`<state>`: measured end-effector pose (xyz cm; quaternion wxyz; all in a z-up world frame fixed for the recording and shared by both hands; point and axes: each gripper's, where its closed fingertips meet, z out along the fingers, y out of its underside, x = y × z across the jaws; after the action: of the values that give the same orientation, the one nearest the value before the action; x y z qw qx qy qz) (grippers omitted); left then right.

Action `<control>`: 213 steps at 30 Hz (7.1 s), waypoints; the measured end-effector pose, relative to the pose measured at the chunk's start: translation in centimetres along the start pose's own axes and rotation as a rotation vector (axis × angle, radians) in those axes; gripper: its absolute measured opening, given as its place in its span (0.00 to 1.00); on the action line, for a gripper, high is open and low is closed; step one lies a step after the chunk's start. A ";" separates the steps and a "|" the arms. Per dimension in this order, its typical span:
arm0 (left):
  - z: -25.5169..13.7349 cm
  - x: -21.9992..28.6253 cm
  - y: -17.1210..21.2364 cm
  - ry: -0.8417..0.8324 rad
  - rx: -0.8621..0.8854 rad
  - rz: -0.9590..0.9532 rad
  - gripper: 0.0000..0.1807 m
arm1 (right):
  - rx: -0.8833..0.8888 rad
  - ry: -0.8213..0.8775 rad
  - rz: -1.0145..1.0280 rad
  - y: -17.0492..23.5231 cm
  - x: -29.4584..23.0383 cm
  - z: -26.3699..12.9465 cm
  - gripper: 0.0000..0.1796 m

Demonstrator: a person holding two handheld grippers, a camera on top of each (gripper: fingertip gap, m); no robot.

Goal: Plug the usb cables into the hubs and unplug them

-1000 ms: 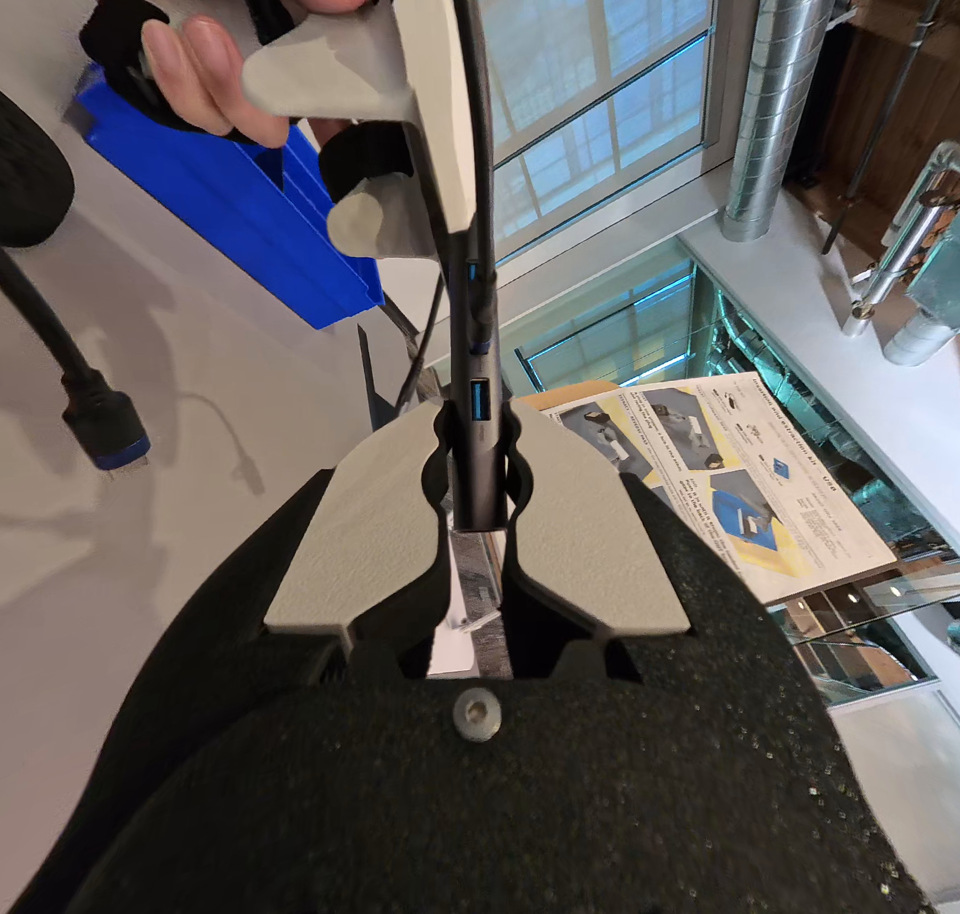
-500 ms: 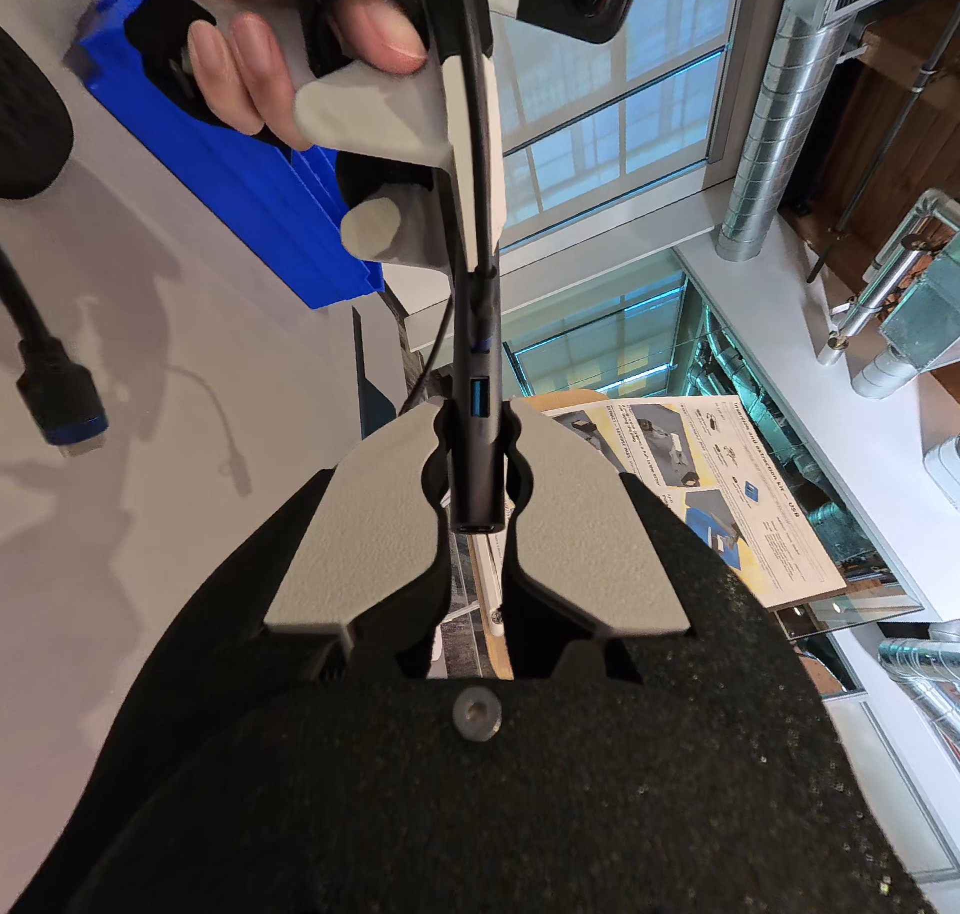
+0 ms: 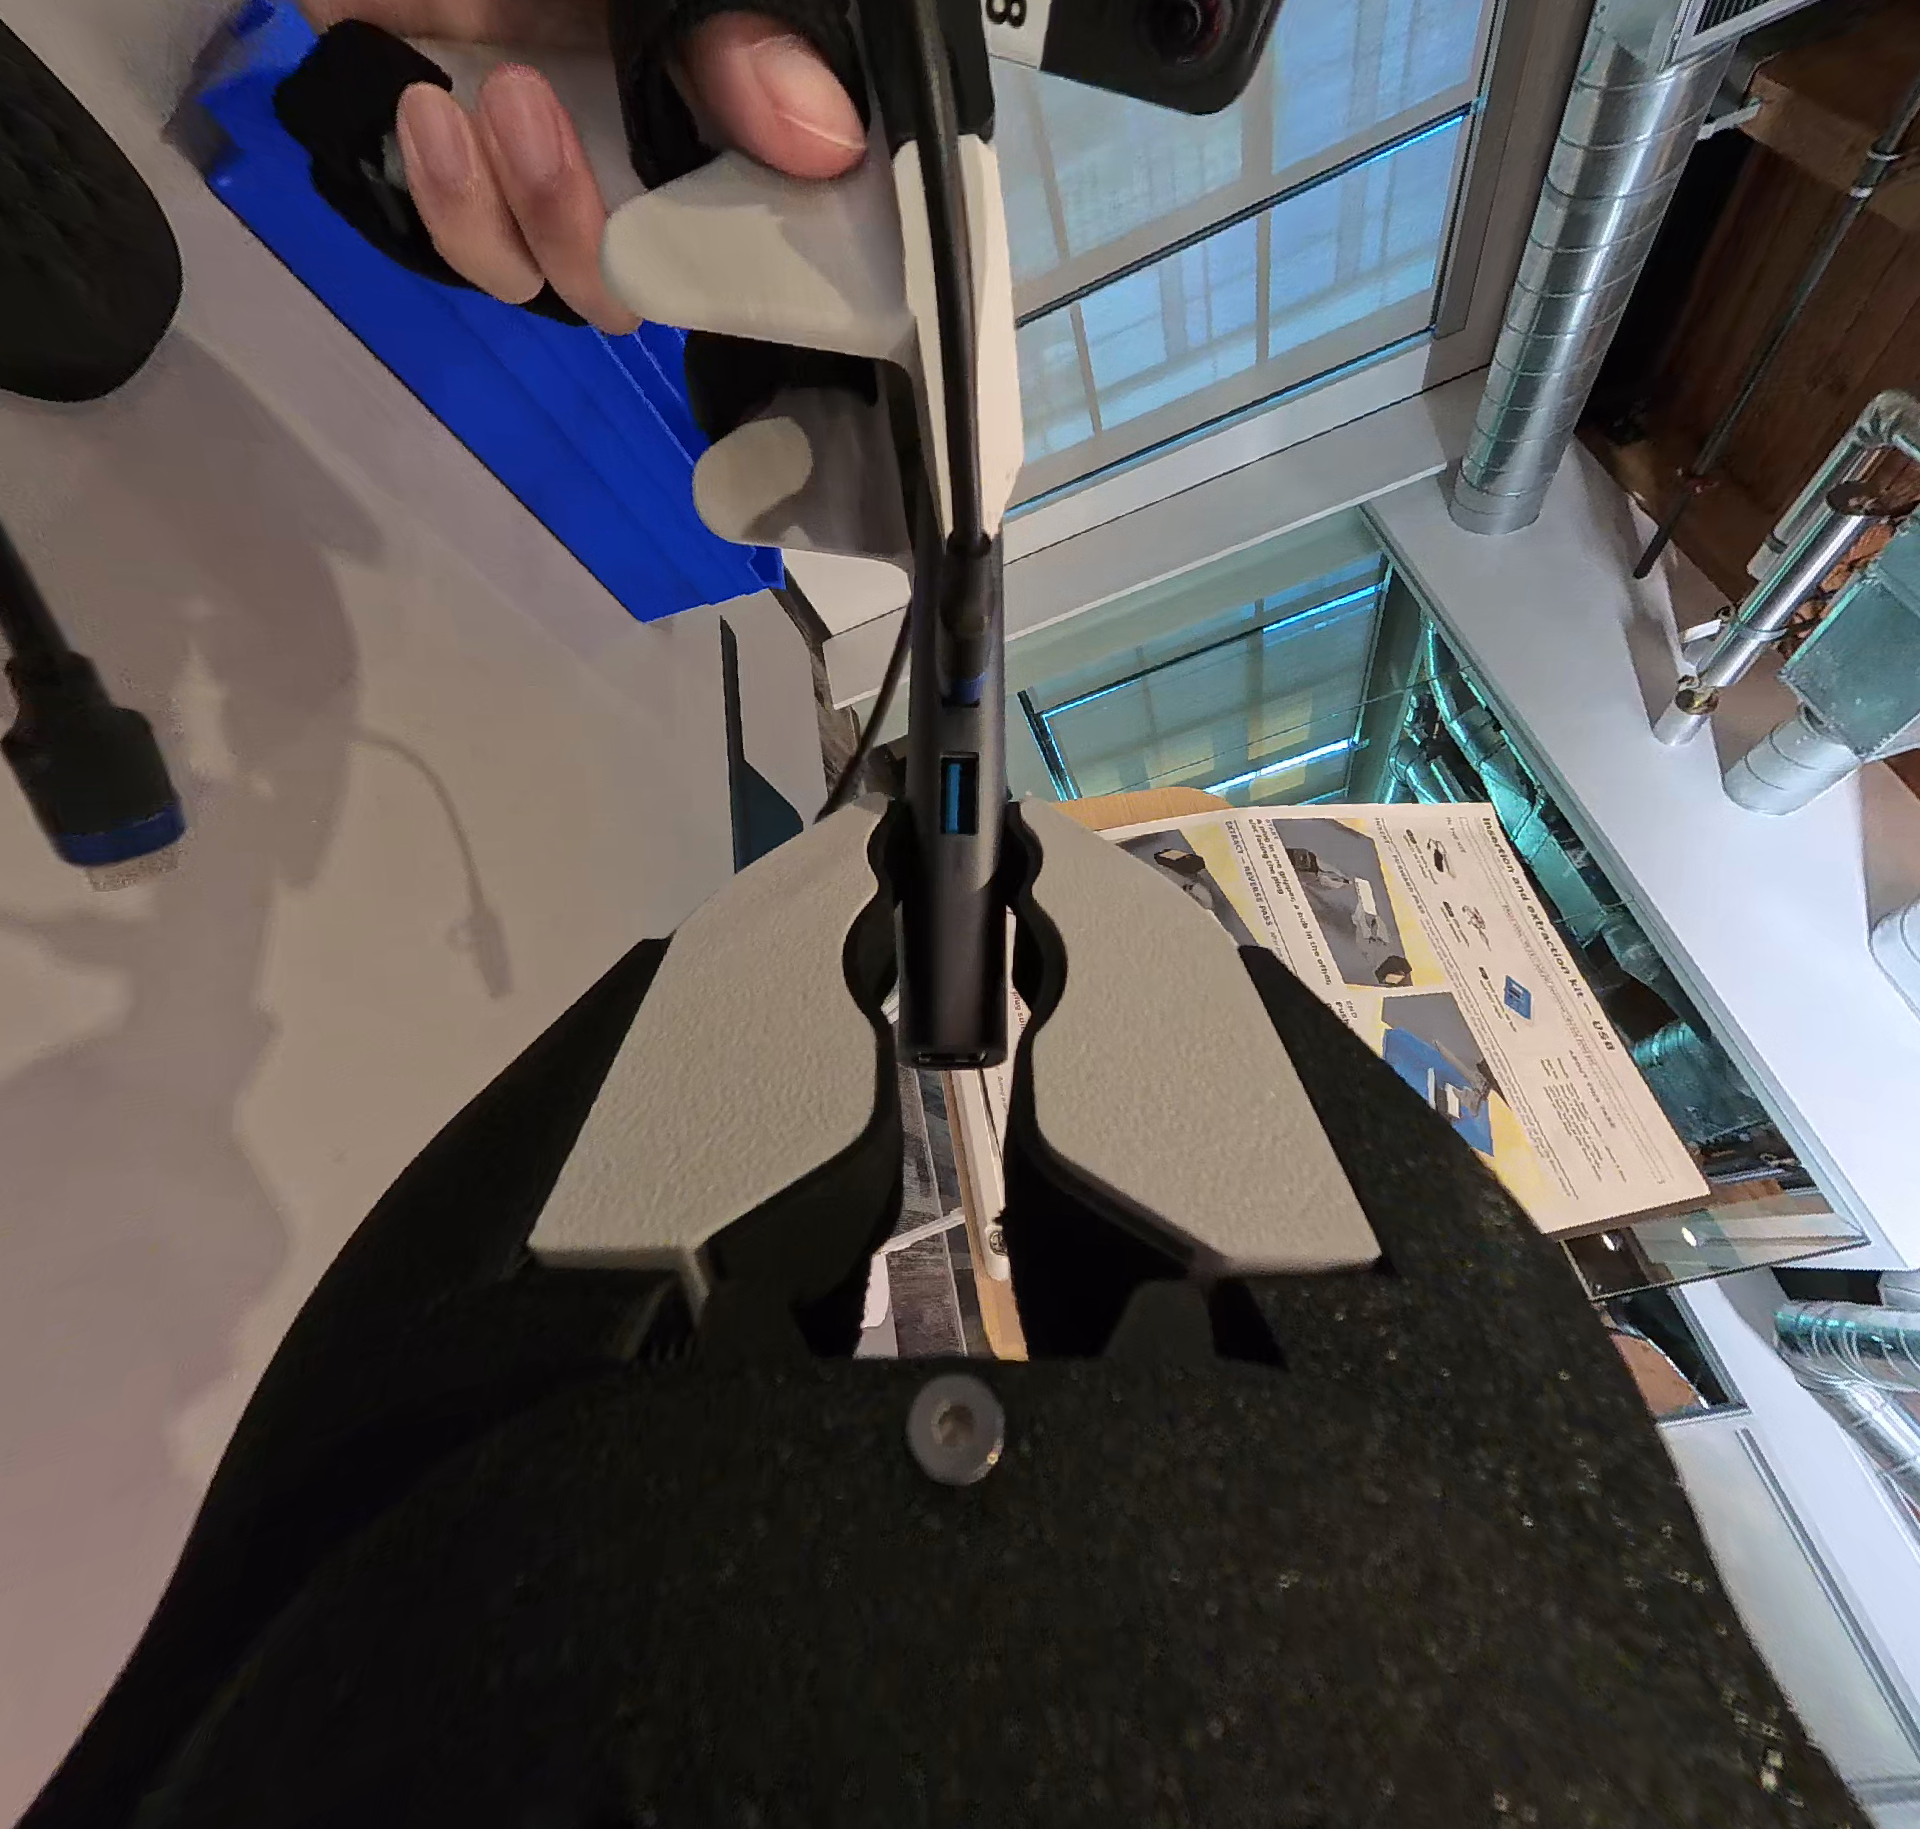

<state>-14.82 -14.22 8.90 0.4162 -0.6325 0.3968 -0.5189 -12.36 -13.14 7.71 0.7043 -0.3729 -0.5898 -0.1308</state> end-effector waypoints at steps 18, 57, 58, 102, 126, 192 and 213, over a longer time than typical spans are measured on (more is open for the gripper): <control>-0.4 -0.2 -0.4 -0.075 0.067 0.063 0.18 | 0.003 0.033 0.127 0.5 0.4 0.6 0.14; -5.1 -7.9 -2.5 -0.501 0.298 0.220 0.18 | -0.258 0.156 0.926 2.2 4.4 -0.9 0.16; -5.1 -8.1 -2.6 -0.515 0.300 0.228 0.18 | -0.238 0.153 0.984 0.8 4.6 -1.2 0.16; -5.3 -7.5 -1.6 -0.602 0.485 0.288 0.18 | -0.278 0.082 1.339 0.7 -1.2 8.0 0.18; -5.2 -7.1 -1.5 -0.591 0.500 0.281 0.18 | -0.213 0.072 1.381 0.1 -1.2 8.4 0.08; -4.8 -3.6 -2.9 -0.548 0.564 0.385 0.18 | -0.176 0.193 1.367 -1.9 0.4 5.7 0.08; -3.7 -3.9 -1.8 -0.461 0.476 0.336 0.18 | -0.221 0.164 1.304 -1.0 -0.4 5.0 0.08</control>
<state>-18.95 -10.41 9.72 0.7095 -0.5443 0.2591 -0.3651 -16.78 -10.49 7.86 0.6395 -0.7120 -0.1711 0.2342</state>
